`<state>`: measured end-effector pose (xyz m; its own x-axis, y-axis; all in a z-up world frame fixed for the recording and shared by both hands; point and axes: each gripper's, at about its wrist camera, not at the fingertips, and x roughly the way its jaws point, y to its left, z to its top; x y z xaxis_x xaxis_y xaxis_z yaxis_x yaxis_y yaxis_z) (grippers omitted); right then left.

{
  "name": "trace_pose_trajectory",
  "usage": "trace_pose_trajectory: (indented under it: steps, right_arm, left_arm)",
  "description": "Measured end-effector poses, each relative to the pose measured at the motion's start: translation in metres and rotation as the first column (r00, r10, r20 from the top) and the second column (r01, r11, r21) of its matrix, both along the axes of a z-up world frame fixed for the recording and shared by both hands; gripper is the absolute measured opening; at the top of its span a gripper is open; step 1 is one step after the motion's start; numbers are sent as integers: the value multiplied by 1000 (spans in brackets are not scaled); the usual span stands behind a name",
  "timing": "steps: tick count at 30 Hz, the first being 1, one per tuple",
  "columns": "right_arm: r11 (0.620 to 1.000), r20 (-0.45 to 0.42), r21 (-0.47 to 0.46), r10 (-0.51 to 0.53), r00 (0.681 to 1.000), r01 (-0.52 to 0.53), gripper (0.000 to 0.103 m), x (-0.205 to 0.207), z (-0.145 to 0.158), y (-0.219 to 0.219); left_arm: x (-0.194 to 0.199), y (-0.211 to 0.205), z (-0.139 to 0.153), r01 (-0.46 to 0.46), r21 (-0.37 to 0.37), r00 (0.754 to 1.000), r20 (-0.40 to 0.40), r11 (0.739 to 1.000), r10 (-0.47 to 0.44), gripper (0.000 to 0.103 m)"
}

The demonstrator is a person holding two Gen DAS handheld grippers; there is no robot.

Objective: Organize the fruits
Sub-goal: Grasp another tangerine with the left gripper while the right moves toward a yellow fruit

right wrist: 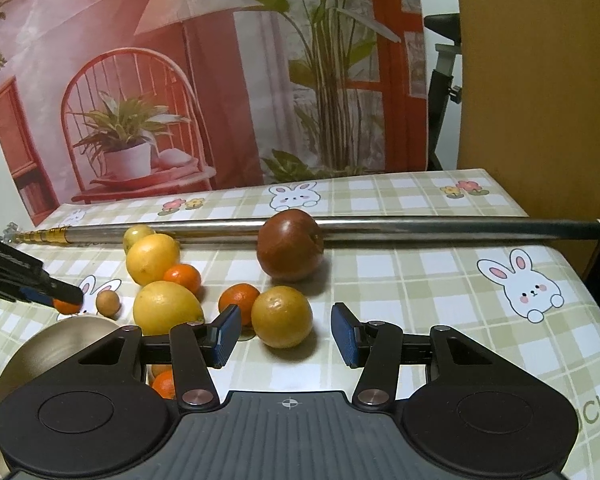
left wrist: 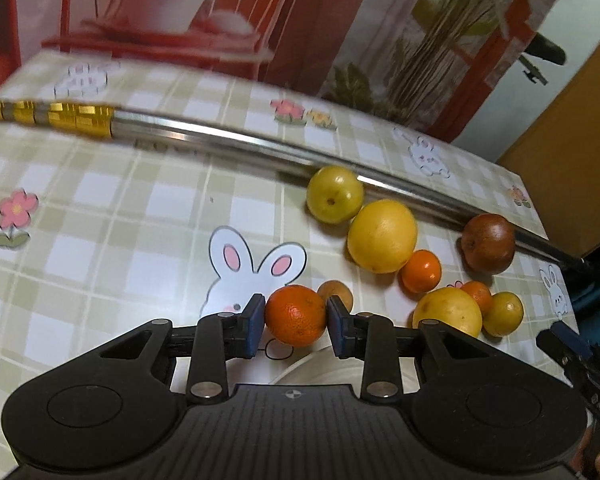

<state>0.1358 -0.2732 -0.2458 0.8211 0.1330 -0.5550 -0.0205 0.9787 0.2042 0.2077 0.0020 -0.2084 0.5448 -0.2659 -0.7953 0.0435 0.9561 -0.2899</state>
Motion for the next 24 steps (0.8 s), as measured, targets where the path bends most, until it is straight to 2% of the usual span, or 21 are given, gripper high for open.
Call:
trace_pose_trajectory:
  steps: [7, 13, 17, 21, 24]
  right_arm:
    - [1000, 6, 9, -6, 1000, 6, 47, 7, -10, -5]
    - [999, -1, 10, 41, 999, -41, 47, 24, -18, 0]
    - [998, -24, -10, 54, 998, -54, 46, 37, -24, 4]
    - [998, -57, -34, 58, 997, -60, 49, 46, -30, 8]
    - [996, -69, -49, 71, 995, -75, 48, 49, -32, 11]
  left_arm:
    - [-32, -12, 19, 71, 124, 987, 137, 990, -88, 35]
    - [-57, -19, 27, 122, 185, 964, 211, 975, -161, 35]
    - [-70, -21, 29, 149, 214, 954, 225, 965, -197, 35]
    - [-78, -20, 23, 161, 209, 957, 206, 965, -204, 35]
    - [-82, -23, 20, 166, 234, 955, 203, 958, -215, 35]
